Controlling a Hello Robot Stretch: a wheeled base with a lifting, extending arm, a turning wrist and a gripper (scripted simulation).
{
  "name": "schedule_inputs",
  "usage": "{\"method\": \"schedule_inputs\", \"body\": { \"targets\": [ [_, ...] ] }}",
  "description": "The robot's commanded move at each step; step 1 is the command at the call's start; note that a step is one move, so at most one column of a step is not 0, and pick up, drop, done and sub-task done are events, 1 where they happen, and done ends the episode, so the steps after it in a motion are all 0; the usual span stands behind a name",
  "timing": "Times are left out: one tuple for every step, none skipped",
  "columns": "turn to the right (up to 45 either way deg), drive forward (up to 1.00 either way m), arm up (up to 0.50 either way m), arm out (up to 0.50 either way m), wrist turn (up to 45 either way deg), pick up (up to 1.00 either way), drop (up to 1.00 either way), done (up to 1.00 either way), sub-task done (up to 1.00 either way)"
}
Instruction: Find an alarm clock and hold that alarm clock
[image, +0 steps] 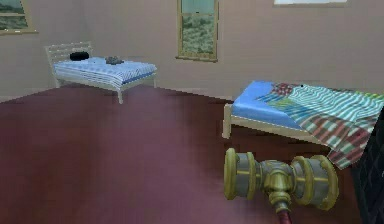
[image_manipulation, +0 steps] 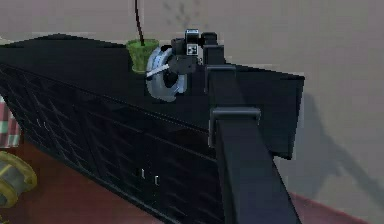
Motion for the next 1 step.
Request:
{"method": "schedule_inputs", "body": {
  "targets": [
    [0.0,0.0,0.0,0.0,0.0,1.0,0.0,0.0,0.0]
  ]
}}
